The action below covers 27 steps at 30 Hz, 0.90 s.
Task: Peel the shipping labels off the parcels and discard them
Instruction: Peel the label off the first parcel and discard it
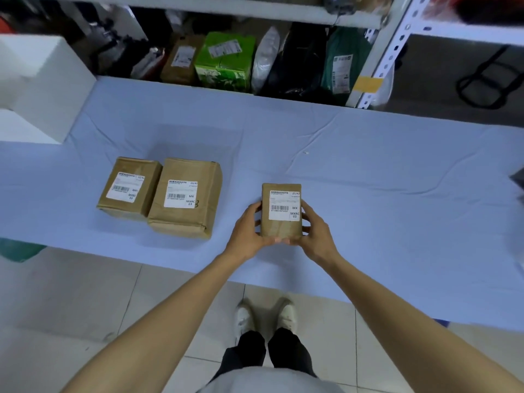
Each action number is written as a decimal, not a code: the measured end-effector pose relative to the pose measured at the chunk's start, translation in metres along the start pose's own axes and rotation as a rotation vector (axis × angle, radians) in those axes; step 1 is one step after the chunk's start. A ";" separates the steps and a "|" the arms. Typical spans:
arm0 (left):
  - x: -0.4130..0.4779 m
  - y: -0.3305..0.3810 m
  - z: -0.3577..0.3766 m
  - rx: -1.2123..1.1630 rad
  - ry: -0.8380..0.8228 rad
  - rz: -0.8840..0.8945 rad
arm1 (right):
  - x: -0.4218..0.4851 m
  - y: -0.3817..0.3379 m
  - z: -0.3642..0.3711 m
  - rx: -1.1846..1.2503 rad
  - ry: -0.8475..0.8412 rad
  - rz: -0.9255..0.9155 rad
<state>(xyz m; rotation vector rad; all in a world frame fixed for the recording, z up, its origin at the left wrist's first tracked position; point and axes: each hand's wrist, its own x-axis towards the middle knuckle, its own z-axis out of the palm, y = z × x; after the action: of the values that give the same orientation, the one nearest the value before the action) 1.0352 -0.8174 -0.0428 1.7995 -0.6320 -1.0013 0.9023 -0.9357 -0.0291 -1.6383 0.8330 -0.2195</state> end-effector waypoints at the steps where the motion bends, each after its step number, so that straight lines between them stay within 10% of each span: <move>1: -0.002 -0.001 0.001 0.005 0.005 0.006 | -0.001 -0.001 0.000 -0.005 -0.002 -0.012; 27: -0.004 0.008 0.000 0.172 -0.006 0.061 | -0.014 0.006 0.008 0.001 0.049 -0.016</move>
<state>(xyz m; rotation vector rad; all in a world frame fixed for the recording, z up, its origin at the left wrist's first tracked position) 1.0325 -0.8176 -0.0340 1.9156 -0.7923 -0.9354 0.8941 -0.9212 -0.0327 -1.6444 0.8572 -0.2721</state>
